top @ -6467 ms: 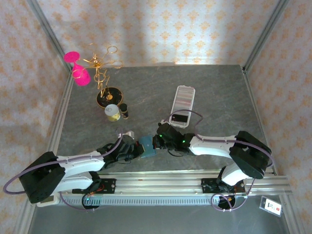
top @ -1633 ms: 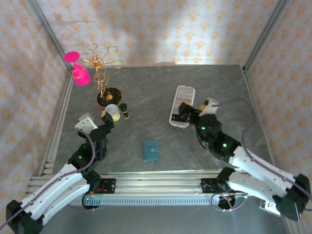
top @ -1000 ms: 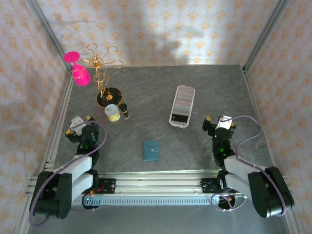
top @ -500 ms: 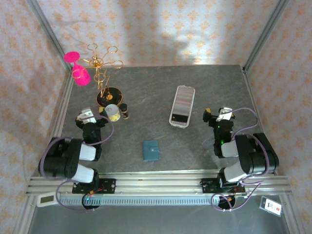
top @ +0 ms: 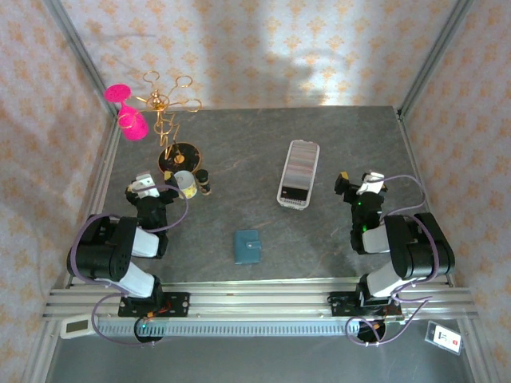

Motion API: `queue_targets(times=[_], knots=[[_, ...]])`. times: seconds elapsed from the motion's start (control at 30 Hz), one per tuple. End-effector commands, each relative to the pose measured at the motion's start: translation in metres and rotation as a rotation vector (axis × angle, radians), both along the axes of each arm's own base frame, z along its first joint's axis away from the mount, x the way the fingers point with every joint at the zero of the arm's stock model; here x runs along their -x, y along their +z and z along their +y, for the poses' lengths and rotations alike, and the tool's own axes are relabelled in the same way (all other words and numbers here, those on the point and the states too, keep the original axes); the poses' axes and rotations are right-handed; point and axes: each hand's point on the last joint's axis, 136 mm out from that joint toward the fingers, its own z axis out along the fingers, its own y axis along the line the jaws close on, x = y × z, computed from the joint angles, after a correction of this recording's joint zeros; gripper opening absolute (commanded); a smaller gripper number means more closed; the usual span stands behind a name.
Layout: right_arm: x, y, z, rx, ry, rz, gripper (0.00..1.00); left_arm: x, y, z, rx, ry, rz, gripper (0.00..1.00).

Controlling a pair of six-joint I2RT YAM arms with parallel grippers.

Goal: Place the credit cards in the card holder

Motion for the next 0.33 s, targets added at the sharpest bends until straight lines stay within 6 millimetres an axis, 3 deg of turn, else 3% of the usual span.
queue_targets(times=[0.0,0.3], knots=[[-0.0030,0.0107,-0.0067,-0.009,-0.033,-0.038,1.00,-0.0011,0.0112,0.0009,-0.009,0.011,-0.045,0.99],[-0.0028,0.0106,-0.0055,-0.006,-0.024,-0.037,1.00,-0.0010,0.0103,0.0009,-0.009,0.011,-0.040,0.99]])
